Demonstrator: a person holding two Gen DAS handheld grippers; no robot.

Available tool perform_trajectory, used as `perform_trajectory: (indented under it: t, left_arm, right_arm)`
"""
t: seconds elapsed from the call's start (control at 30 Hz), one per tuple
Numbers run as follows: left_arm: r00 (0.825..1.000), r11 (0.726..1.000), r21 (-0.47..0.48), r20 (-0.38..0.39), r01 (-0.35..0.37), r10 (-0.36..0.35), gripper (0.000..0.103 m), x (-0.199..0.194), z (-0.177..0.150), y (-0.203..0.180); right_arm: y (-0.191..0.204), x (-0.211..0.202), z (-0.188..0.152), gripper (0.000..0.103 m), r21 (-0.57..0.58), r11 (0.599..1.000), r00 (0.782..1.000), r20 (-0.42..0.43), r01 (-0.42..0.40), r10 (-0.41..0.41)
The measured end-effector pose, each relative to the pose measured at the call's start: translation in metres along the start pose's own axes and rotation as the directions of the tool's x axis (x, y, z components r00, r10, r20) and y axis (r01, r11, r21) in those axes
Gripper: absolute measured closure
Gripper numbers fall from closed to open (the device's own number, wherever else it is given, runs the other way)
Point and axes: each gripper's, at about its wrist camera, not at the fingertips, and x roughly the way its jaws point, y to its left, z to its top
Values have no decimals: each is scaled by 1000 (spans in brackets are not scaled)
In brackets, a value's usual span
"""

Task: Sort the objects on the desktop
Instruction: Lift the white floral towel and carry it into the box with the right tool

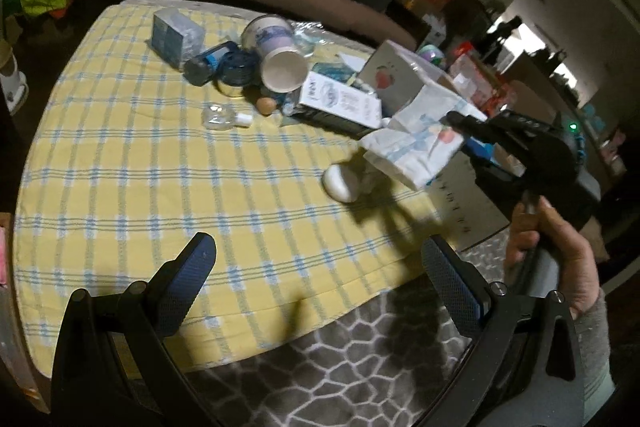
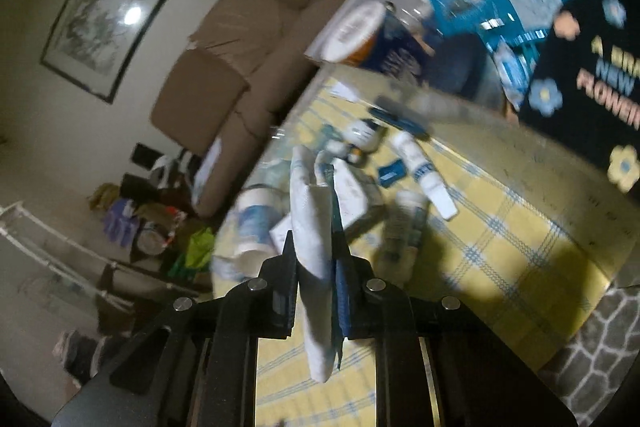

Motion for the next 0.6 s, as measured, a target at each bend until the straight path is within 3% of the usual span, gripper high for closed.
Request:
perform_trajectory:
  t: [0.1,0.17,0.27,0.37,0.53,0.6]
  left_arm:
    - [996,996,-42,23,81,-80,0,-4,0,0]
    - [983,981,-72,48,179,-176,0,-8,0,1]
    - [942,935,-118,89,333,-324,0,-13,3,3]
    - [914,908,-128,132,400,-384,0,-18,3,2]
    - [826,803,-209,227,558,-515,0,-25,2,12]
    - [816,792,-214,245,572,-523,0,-27,2,14]
  right_arm:
    - [18,-19,9,88,-41,998,999,-5,-37,37]
    - [30,-31,15,88,-55,996,997,-16,-73,72]
    - [46,-40,20,88,-49,989,989,-62,-138,134]
    - [62,-45,15,88,-64,981,979,-104,-182,174]
    - [72,-44,-7,88,-32,968,956,-170,-247,238]
    - [73,-41,-17,88,-9,965,946,-196,-263,256]
